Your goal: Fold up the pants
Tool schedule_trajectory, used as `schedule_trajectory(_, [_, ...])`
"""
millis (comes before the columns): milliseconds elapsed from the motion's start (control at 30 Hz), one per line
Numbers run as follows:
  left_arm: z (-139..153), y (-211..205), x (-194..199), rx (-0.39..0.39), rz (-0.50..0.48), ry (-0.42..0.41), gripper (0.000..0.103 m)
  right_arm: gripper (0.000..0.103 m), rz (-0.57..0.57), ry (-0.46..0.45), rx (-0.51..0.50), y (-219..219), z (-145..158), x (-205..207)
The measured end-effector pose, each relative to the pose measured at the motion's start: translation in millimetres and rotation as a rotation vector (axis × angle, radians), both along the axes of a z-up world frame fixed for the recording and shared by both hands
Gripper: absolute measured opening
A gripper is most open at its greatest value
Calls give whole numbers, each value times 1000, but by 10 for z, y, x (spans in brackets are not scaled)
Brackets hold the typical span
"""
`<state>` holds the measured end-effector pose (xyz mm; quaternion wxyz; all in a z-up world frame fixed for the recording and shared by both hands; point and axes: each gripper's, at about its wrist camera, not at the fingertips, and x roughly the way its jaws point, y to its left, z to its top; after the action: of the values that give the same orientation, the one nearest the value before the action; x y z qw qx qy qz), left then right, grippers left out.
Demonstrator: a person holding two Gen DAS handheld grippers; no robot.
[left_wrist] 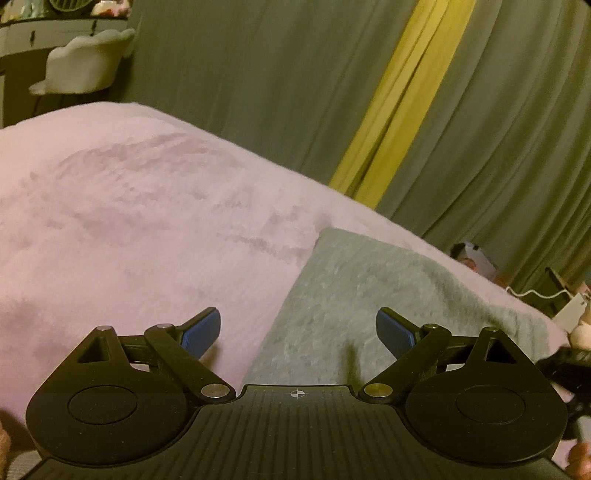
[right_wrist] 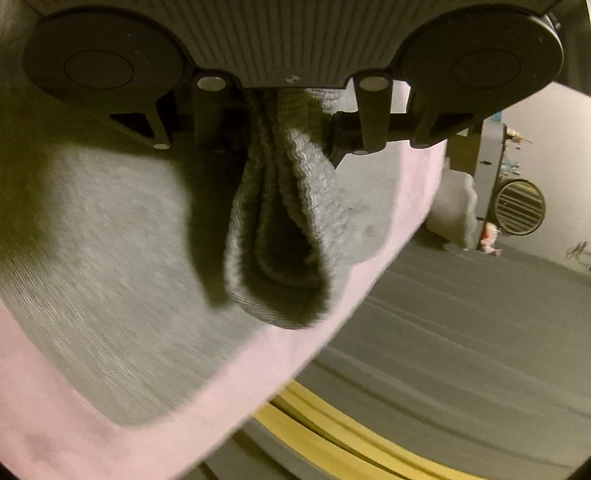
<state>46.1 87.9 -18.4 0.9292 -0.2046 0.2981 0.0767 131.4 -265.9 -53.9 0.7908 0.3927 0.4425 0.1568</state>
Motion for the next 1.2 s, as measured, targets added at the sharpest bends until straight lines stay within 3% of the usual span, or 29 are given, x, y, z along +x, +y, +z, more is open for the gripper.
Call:
schedule_trajectory(200, [33, 84, -83, -43, 46, -56, 96, 35, 4, -136, 50, 75, 535, -49])
schedule_trajectory(300, [68, 110, -139, -83, 10, -92, 96, 35, 3, -167, 60, 110, 711, -37])
schedule_trajectory(467, [180, -54, -263, -143, -297, -150, 97, 36, -27, -156, 57, -67, 791, -81])
schedule_trajectory(600, [257, -338, -328, -70, -491, -158, 97, 35, -65, -144, 64, -175, 792, -125])
schedule_trajectory(700, [241, -551, -288, 16, -560, -107, 97, 35, -79, -150, 72, -220, 845, -135])
schedule_trajectory(767, [211, -619, -252, 54, -567, -65, 97, 36, -87, -168, 76, -243, 903, -135])
schedule_trajectory(900, [202, -611, -256, 54, -569, -59, 97, 36, -115, -176, 106, -325, 960, -137])
schedule_trajectory(1000, [135, -614, -211, 69, -562, -5, 98, 36, -137, -172, 124, -387, 971, -150])
schedule_trajectory(1133, [-6, -642, -19, 184, -397, 142, 96, 36, -172, -157, 168, -466, 945, -202])
schedule_trajectory(1200, [-23, -536, 24, 180, -313, 173, 90, 36, -181, -163, 174, -500, 943, -234])
